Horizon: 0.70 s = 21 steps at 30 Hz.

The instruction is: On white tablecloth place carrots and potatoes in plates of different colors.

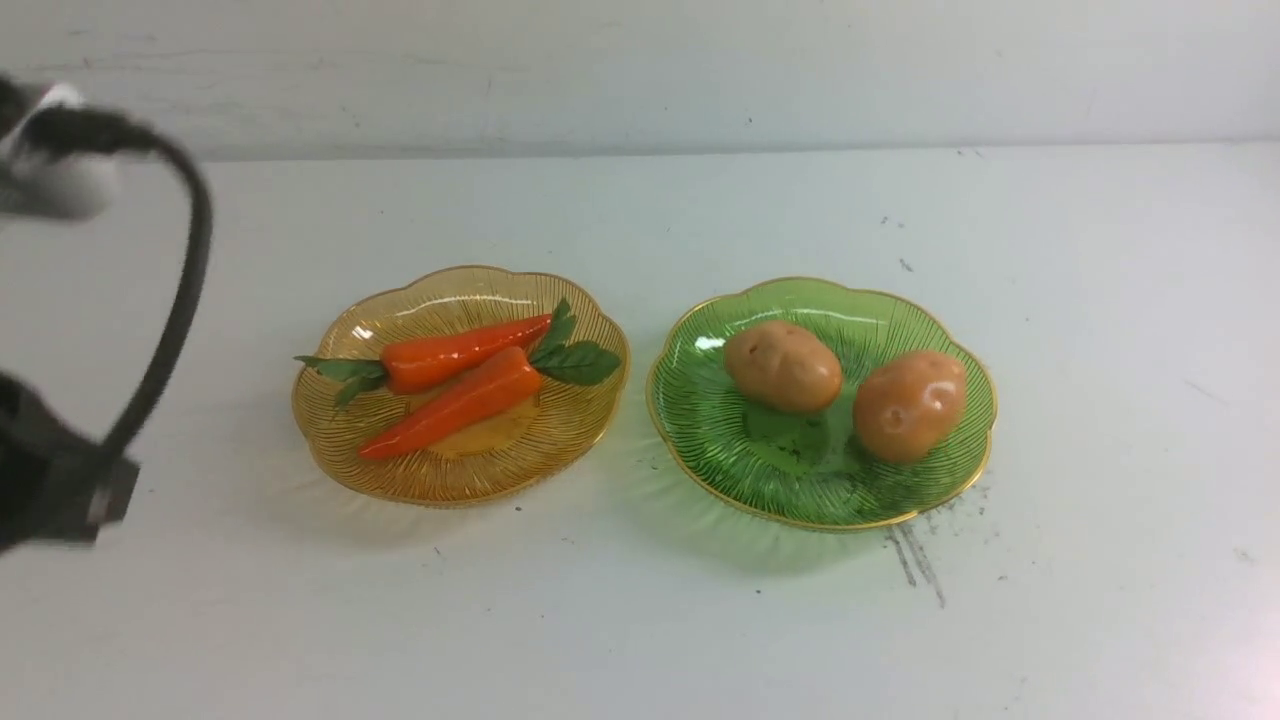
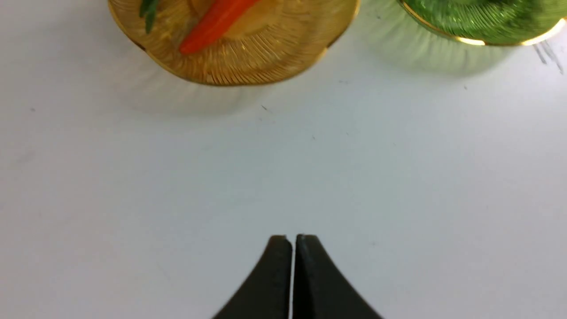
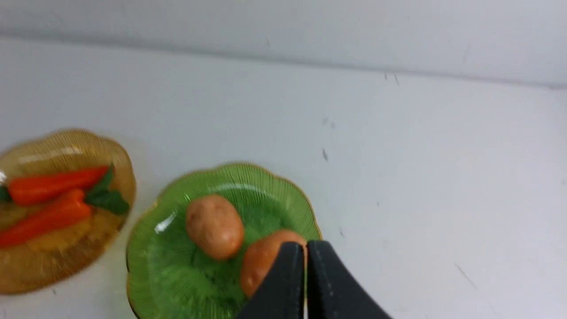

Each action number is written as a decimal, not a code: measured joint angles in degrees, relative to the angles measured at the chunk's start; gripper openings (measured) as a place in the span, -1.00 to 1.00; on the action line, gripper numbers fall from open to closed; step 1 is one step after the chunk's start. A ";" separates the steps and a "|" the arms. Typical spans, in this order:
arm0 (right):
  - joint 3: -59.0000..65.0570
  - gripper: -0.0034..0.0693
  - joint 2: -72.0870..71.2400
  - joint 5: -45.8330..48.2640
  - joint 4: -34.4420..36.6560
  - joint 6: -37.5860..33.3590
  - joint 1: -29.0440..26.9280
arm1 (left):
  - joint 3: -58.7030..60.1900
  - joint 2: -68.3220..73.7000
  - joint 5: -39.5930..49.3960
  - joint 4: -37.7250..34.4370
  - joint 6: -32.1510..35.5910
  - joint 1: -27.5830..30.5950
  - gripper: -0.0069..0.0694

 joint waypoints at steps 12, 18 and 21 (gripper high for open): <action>46.43 -0.95 -39.08 -54.03 2.56 3.38 0.00 | 22.17 -32.14 -12.86 -0.30 -0.07 0.00 -0.83; 51.21 -0.95 -47.39 -62.14 1.36 2.05 0.00 | 25.85 -39.23 -15.05 -0.25 -0.07 0.00 -0.83; 51.29 -0.95 -48.55 -64.79 1.16 1.88 0.00 | 26.29 -39.80 -15.05 -0.39 -0.07 0.00 -0.83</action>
